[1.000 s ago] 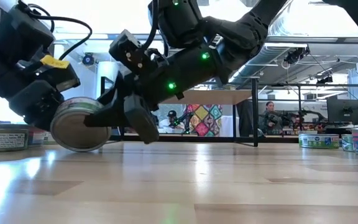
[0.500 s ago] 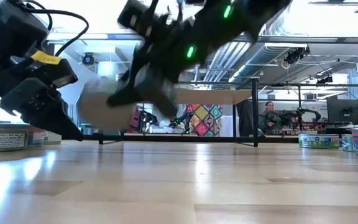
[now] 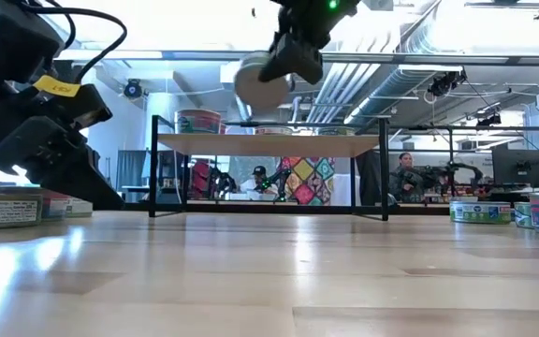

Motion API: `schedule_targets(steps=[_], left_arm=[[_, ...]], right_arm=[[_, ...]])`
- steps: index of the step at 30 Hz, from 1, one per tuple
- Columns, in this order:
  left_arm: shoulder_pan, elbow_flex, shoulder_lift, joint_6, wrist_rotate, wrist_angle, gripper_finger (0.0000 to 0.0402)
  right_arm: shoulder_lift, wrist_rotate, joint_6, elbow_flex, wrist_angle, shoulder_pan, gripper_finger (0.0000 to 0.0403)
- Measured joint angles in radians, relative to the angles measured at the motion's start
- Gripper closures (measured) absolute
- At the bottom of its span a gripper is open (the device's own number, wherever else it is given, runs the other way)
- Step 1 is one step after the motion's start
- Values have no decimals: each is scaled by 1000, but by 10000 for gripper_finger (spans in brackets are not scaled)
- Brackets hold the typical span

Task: Stack canned seafood by type on shelf
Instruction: Put the bottom green and white tuna can on the shelf aligned with the other green and white tuna can

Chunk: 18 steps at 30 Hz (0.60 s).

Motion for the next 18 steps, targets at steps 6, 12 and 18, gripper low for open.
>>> schedule_targets(steps=[6, 12, 18], left_arm=[[0, 0, 0, -1, -8, 1, 401], [0, 0, 0, -1, -9, 1, 401], [0, 0, 0, -1, -9, 1, 401]], right_arm=[[19, -72, -87, 1, -1, -139, 280], [46, -117, -123, 1, -1, -193, 280], [48, -147, -114, 1, -4, -218, 242]])
